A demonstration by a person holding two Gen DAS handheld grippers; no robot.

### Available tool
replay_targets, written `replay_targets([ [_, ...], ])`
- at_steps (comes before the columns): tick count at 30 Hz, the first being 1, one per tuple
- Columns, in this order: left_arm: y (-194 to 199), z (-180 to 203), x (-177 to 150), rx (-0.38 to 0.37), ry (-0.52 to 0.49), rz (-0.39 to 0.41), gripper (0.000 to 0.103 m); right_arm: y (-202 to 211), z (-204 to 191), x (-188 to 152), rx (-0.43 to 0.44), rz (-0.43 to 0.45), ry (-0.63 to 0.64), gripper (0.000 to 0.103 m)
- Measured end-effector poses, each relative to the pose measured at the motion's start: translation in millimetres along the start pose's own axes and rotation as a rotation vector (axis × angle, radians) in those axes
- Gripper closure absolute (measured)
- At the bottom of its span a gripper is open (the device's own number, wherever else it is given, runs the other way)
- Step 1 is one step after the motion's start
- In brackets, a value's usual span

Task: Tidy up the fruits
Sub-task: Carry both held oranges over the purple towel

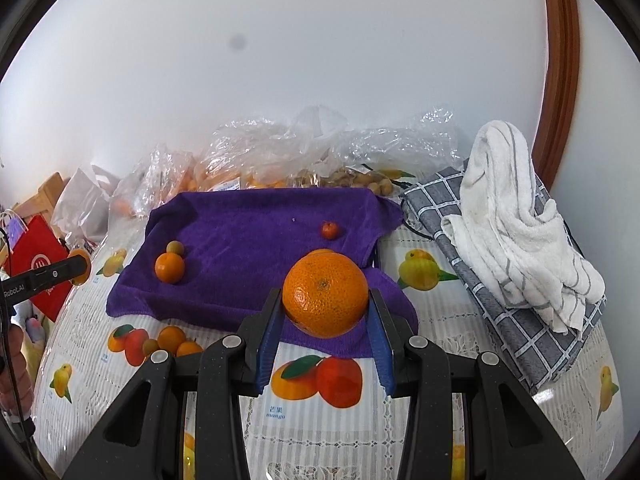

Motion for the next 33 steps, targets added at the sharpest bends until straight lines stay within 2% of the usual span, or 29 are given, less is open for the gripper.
replay_targets([
  [14,-23,1,12,-0.003,-0.008,-0.014,0.072,-23,6,14,-0.007,-0.01,-0.001,0.062],
  [22,-39,-22,9,0.022,0.029,-0.04,0.072,-40,8,16,0.008,-0.02,0.001,0.062],
  [33,-71,-27,10,0.055,0.015,-0.093,0.072,-92,6,5,0.019,-0.1,0.013,0.062],
])
Point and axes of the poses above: each gripper's, at about its wrist camera, not at the fingertips, and y roughly against the way its jaws point, z to its right, x to its top, the point moved 6 cm from there along -y, roughly the way its jaws point, and after that the axes turned 5 degrees about x, right-handed, at the moved point
